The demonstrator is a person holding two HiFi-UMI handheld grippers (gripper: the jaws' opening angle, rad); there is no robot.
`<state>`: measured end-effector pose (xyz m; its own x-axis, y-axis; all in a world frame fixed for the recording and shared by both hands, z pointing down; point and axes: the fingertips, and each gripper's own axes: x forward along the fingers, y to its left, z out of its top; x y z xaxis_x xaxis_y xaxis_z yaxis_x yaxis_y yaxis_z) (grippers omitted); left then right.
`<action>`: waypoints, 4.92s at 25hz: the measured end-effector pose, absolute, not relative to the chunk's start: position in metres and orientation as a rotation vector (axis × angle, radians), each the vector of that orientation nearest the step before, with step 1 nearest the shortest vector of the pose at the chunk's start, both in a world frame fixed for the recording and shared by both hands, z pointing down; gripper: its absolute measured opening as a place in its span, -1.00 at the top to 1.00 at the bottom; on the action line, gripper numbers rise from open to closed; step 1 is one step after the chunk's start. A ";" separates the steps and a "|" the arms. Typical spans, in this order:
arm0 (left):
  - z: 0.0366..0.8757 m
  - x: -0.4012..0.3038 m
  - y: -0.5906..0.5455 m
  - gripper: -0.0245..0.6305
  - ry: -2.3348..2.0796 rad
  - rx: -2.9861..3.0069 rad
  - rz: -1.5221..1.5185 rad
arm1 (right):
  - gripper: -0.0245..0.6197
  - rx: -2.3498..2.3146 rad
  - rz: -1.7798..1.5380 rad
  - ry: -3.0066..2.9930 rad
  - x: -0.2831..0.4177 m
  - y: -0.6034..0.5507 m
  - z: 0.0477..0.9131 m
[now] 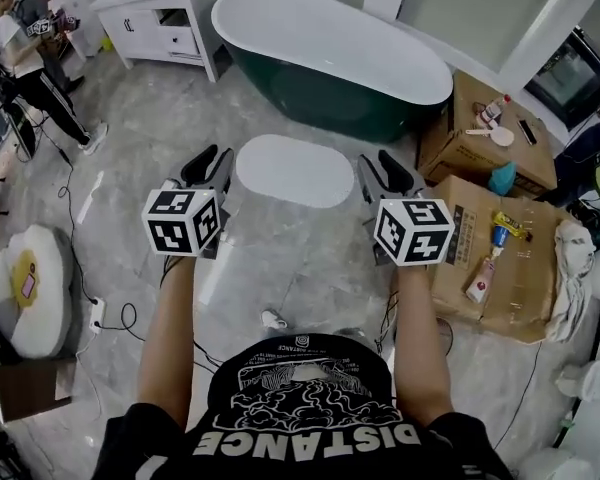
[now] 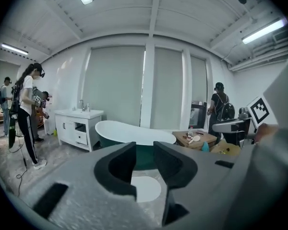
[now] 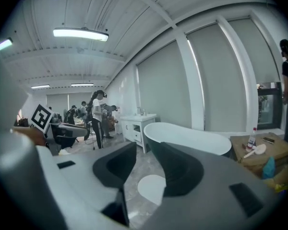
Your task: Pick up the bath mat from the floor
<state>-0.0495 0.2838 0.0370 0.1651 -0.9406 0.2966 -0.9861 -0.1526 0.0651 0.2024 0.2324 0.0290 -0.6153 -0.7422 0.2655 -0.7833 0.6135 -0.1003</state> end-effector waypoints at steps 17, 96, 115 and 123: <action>0.044 -0.107 0.229 0.36 -1.766 2.301 0.277 | 0.23 1.436 0.305 -2.564 0.165 0.205 0.031; 0.297 -0.245 -0.221 0.20 -1.417 2.146 0.555 | 0.05 1.606 0.734 -2.025 0.133 -0.172 0.285; 0.466 -0.248 -0.167 0.10 -1.496 2.046 0.609 | 0.01 1.538 0.836 -2.040 0.180 -0.137 0.465; 0.551 -0.246 -0.149 0.06 -1.477 2.031 0.665 | -0.03 1.492 0.807 -2.054 0.197 -0.130 0.544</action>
